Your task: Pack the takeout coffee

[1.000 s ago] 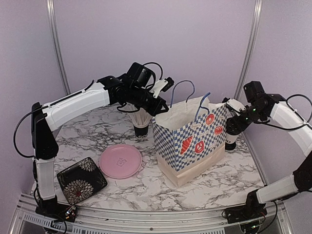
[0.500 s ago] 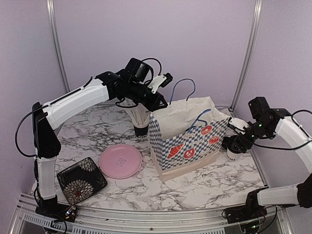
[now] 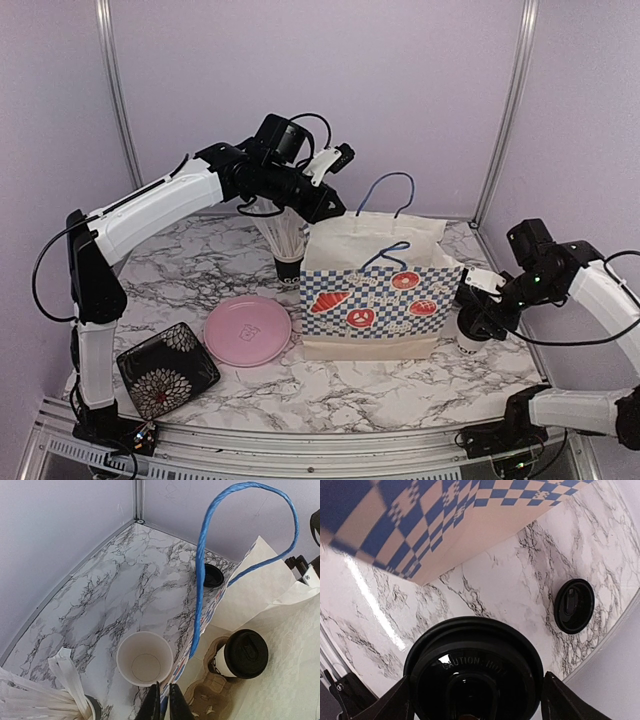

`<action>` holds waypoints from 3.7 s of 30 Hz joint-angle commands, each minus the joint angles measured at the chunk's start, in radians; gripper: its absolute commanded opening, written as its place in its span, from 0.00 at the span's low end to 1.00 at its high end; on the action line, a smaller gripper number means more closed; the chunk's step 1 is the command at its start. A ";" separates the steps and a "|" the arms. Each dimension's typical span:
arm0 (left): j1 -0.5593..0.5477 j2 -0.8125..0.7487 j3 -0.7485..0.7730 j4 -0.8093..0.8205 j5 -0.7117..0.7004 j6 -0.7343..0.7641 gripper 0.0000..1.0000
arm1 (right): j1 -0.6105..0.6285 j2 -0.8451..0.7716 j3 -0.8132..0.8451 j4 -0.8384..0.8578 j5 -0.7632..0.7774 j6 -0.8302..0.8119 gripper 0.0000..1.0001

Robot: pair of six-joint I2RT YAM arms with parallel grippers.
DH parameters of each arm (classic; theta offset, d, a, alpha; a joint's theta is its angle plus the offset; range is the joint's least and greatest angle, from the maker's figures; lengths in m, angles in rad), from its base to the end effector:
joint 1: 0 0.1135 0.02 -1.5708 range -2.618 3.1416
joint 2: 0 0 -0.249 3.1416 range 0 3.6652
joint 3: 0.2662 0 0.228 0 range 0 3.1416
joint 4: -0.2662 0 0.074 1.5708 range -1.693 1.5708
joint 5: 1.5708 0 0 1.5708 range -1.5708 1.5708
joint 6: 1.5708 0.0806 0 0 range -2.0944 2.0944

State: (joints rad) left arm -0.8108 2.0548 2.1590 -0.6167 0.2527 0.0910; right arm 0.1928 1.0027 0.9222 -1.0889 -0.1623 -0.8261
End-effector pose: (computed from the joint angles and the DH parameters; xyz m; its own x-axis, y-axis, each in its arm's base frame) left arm 0.3167 -0.3625 0.3419 -0.2590 0.4002 -0.8791 0.8791 0.4747 -0.0429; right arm 0.1645 0.0454 0.2241 -0.4277 -0.8228 -0.3742 -0.8345 0.5186 -0.1865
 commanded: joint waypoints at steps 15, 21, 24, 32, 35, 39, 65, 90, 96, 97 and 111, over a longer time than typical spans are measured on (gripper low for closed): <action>0.003 -0.009 0.011 0.038 -0.081 -0.119 0.00 | 0.007 -0.226 -0.019 -0.194 -0.095 -0.265 0.71; 0.003 -0.022 -0.014 0.085 -0.186 -0.236 0.00 | 0.041 -0.156 0.024 -0.178 -0.180 -0.283 0.72; 0.003 -0.025 -0.027 0.099 -0.226 -0.283 0.00 | 0.100 -0.095 0.073 -0.158 -0.224 -0.261 0.72; 0.004 -0.046 -0.059 0.124 -0.210 -0.314 0.17 | 0.334 -0.001 0.127 -0.094 -0.195 -0.198 0.71; 0.003 -0.090 -0.068 0.117 -0.208 -0.285 0.38 | 0.395 0.042 0.162 -0.089 -0.191 -0.197 0.71; 0.003 -0.195 -0.103 0.071 -0.244 -0.221 0.57 | 0.496 0.111 0.223 -0.062 -0.175 -0.191 0.71; 0.003 -0.644 -0.563 -0.142 -0.301 -0.102 0.67 | 0.898 0.626 0.399 0.268 -0.181 -0.007 0.72; -0.248 -0.694 -0.636 -0.312 -0.182 0.096 0.73 | 0.890 0.529 0.595 0.046 -0.297 -0.044 0.98; -0.320 -0.629 -0.652 -0.293 -0.159 0.143 0.79 | 0.713 0.372 0.705 -0.042 -0.407 -0.124 0.98; -0.335 -0.611 -0.645 -0.280 -0.165 0.152 0.79 | 0.660 0.354 0.728 -0.045 -0.435 -0.131 0.98; -0.430 -0.325 -0.490 -0.232 -0.112 0.259 0.85 | 0.314 0.218 0.727 0.143 -0.478 0.041 0.98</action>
State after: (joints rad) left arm -1.2358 1.6711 1.6150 -0.8639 0.1047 0.3317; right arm 0.5385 1.2270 1.6882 -1.0168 -0.6487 -0.8627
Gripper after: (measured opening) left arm 0.842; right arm 0.985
